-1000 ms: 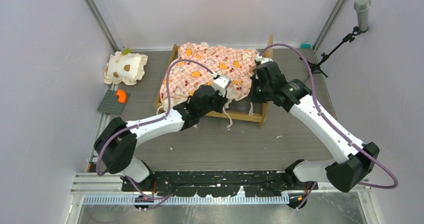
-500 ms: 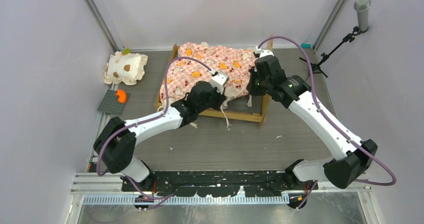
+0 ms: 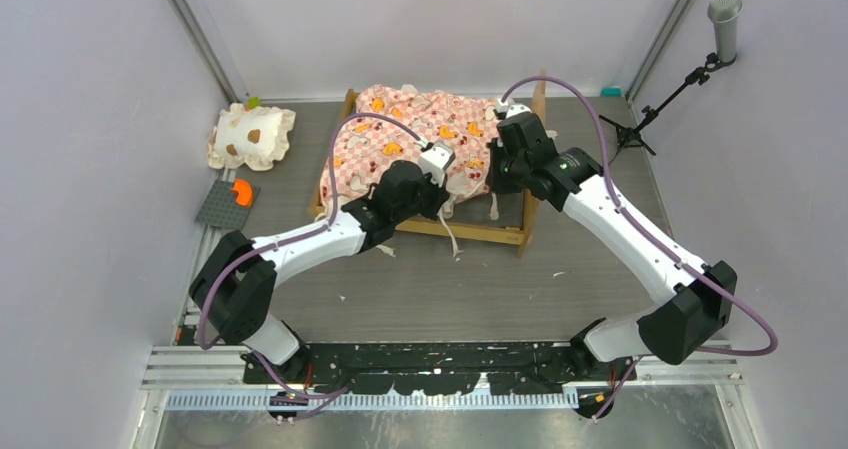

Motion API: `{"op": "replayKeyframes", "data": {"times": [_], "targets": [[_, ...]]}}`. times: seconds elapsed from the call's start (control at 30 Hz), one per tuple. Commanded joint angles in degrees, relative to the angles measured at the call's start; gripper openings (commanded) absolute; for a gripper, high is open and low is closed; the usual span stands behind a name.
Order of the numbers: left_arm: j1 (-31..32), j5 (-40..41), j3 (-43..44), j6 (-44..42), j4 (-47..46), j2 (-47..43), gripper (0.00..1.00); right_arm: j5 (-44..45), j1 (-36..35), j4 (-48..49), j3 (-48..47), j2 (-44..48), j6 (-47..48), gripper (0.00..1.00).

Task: Set up the pet bed
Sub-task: Cross the ropes on the bed frame.

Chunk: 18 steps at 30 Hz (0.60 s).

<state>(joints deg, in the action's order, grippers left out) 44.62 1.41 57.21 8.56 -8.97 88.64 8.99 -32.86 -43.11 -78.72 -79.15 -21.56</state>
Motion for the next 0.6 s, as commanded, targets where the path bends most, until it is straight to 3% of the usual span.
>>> {"op": "replayKeyframes", "data": {"times": [0.0,0.57], "targets": [[-0.66,-0.47,0.56,0.13,-1.58,0.09,0.0,-2.16,0.51,3.01,0.18,-0.8,0.34,0.01],[-1.82,-1.14,-0.28,0.47,-1.33,0.06,0.0,-8.19,1.66,3.83,2.19,0.24,-1.78,0.01]]}}
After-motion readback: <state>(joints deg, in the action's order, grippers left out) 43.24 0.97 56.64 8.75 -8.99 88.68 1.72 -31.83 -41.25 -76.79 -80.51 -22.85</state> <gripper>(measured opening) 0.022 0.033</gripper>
